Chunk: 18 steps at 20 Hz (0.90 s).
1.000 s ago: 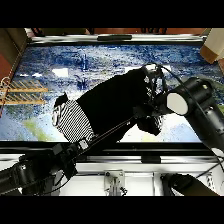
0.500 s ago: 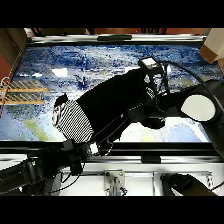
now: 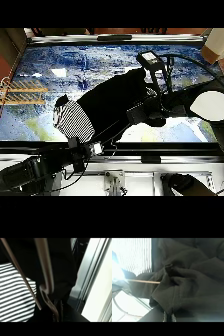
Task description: Fold the shirts.
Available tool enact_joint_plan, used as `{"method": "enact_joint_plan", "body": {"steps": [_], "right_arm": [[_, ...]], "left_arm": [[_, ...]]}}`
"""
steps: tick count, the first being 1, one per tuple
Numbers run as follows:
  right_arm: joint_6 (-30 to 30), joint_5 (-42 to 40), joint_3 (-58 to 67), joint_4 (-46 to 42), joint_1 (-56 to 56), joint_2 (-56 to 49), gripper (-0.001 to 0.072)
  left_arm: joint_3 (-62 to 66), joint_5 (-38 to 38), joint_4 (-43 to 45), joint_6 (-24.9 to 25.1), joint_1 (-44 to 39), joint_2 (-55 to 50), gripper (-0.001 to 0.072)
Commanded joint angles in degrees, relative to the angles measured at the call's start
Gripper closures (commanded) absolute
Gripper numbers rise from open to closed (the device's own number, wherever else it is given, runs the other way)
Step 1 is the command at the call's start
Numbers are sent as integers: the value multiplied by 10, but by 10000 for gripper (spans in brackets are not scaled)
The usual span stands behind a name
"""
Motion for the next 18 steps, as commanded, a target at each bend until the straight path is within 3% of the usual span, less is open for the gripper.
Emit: {"method": "enact_joint_plan", "body": {"steps": [1, 7, 12, 14, 16, 18], "right_arm": [[0, 41, 2, -7, 0, 0, 643], [-4, 61, 2, -62, 0, 0, 643], [-62, 28, 2, -10, 0, 0, 644], [-77, 9, 2, 26, 0, 0, 644], [-75, 10, 2, 43, 0, 0, 643], [-71, 12, 2, 46, 0, 0, 644]], "left_arm": [[0, -54, -15, 70, 0, 24, 663], [0, -182, -122, 92, 0, 146, 661], [0, -179, -113, 143, 0, 148, 662], [0, -153, -111, 140, 0, 126, 662], [0, -98, -111, 85, 8, 110, 662], [-3, -40, -111, -4, 33, 95, 662]]}}
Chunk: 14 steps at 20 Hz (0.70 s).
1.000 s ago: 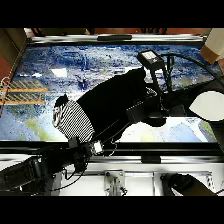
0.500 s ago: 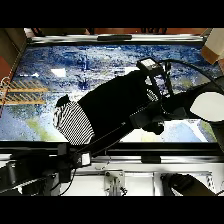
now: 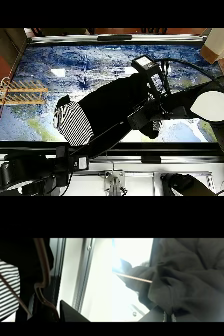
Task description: Fold the shirts.
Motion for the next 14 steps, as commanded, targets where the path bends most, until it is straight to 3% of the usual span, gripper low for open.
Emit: {"method": "enact_joint_plan", "body": {"steps": [1, 4, 9, 14], "right_arm": [[-4, -5, 0, 27, 0, 0, 644], [2, -5, 0, 23, 0, 0, 643], [12, -6, 0, 8, 0, 0, 644], [19, -28, 0, -2, 0, 0, 643]], "left_arm": [[-7, 104, 1, -133, 35, -23, 662], [-10, 166, -17, -169, 73, -23, 662], [-10, 145, -16, -172, 138, -19, 662], [-10, 145, -15, -75, 164, -44, 661]]}}
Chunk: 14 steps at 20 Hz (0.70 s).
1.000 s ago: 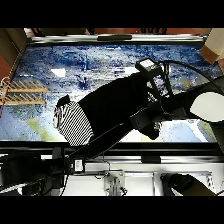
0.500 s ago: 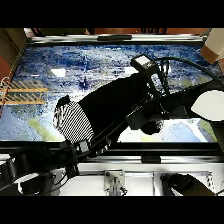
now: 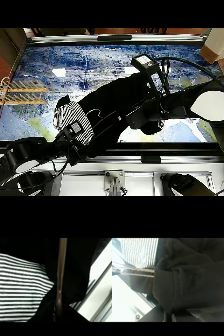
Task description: Fold the shirts.
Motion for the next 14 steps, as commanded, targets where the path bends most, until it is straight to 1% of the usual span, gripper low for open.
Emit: {"method": "enact_joint_plan", "body": {"steps": [1, 5, 9, 12, 14], "right_arm": [[7, -23, 0, -6, 0, 0, 644], [8, -42, 0, 13, 0, 0, 644], [8, -64, 0, 31, 0, -8, 643], [-2, -80, 0, 74, 4, -32, 644], [-7, -94, 0, 74, 26, -45, 644]], "left_arm": [[0, 1, 0, 77, 23, -23, 661], [6, 9, 0, 166, 74, -38, 662], [42, 8, -7, 268, 123, -42, 663], [58, 4, -12, 294, 123, -66, 663], [58, 5, -14, 299, 123, -83, 663]]}}
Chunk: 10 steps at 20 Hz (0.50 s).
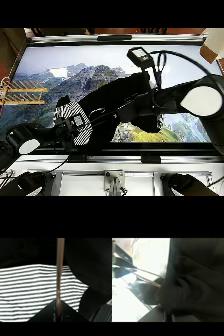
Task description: Fold the shirts.
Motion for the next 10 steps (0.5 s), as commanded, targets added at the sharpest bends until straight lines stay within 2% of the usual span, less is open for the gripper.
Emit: {"method": "enact_joint_plan", "body": {"steps": [1, 6, 7, 8, 9, 10], "right_arm": [[-10, -30, 0, 20, 28, -20, 643], [6, -35, 0, 6, 44, -26, 640], [8, -35, 0, 0, 44, -26, 517], [17, -34, 0, -1, 44, -26, 228], [22, -27, 0, 0, 44, -24, 163], [23, -17, 0, -1, 44, -19, 163]], "left_arm": [[8, 0, -5, 40, 6, -28, 663], [9, 15, -16, 44, 6, -36, 663], [10, 14, -20, 44, 6, -35, 663], [10, 14, -23, 44, 6, -35, 663], [10, 14, -28, 44, 6, -34, 663], [10, 14, -31, 44, 6, -34, 663]]}}
